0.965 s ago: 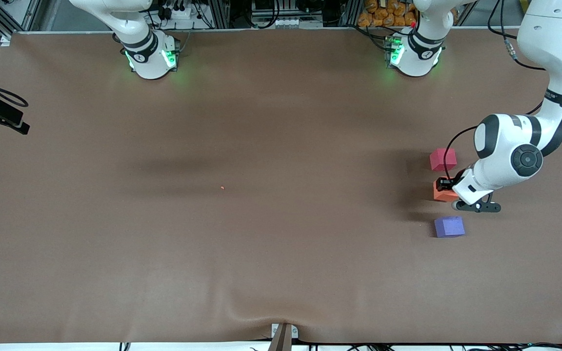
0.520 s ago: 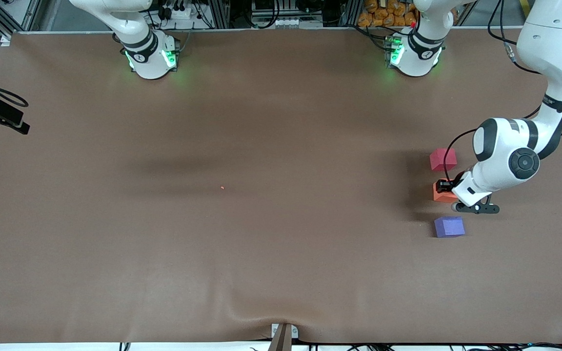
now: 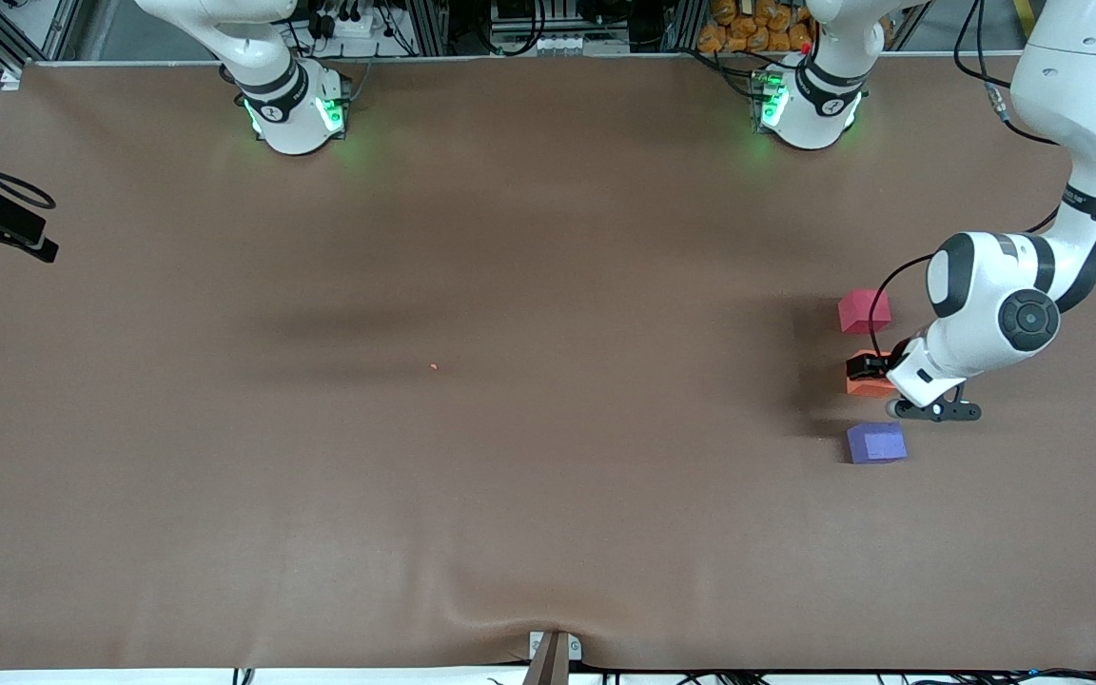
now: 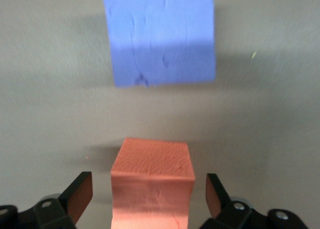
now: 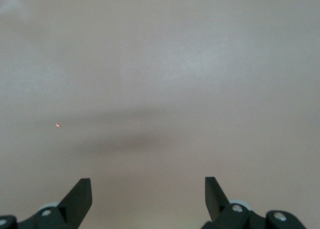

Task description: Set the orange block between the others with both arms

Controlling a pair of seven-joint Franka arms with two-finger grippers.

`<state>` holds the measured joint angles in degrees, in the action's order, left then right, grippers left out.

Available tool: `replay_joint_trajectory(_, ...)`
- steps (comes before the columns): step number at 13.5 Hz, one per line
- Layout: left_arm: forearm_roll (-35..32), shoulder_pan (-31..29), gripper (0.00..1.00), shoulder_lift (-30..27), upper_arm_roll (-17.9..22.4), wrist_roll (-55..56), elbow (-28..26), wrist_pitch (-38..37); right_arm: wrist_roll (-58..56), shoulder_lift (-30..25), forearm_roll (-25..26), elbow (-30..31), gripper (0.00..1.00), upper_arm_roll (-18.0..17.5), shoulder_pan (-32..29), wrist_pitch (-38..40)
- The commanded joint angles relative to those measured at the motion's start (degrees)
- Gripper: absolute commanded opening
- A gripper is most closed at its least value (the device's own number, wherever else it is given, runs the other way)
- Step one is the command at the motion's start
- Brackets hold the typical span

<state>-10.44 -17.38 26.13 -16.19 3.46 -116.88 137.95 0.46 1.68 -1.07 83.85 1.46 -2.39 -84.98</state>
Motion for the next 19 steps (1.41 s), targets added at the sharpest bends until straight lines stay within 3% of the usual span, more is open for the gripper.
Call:
replay_joint_trajectory(1, -1.9, 0.9, 1.00, -3.4, -2.0, 5.3, 3.3, -6.3, 0.7, 0.3, 0.3, -1.1, 1.00, -0.5, -0.5, 0.9)
replay_joint_trajectory(6, -1.1, 0.8, 1.00, -9.4, -8.4, 11.4, 14.5, -25.2, 0.7, 0.3, 0.1, -1.1, 1.00, -0.5, -0.5, 0.9)
replay_joint_trajectory(10, -1.1, 0.5, 1.00, -11.8, -10.3, 10.3, 26.2, -39.5, 0.7, 0.3, -0.1, -1.1, 1.00, -0.5, -0.4, 0.9)
replay_joint_trajectory(13, 1.8, 0.2, 1.00, -12.8, -10.4, 10.0, 33.4, -44.6, 0.8, 0.4, -0.1, -1.1, 1.00, -0.6, -0.2, 0.9)
replay_joint_trajectory(19, 4.5, 0.6, 1.00, -20.7, -10.6, 10.0, 34.8, -49.0, 0.7, 0.4, -0.1, -1.1, 1.00, -0.6, -0.2, 0.9)
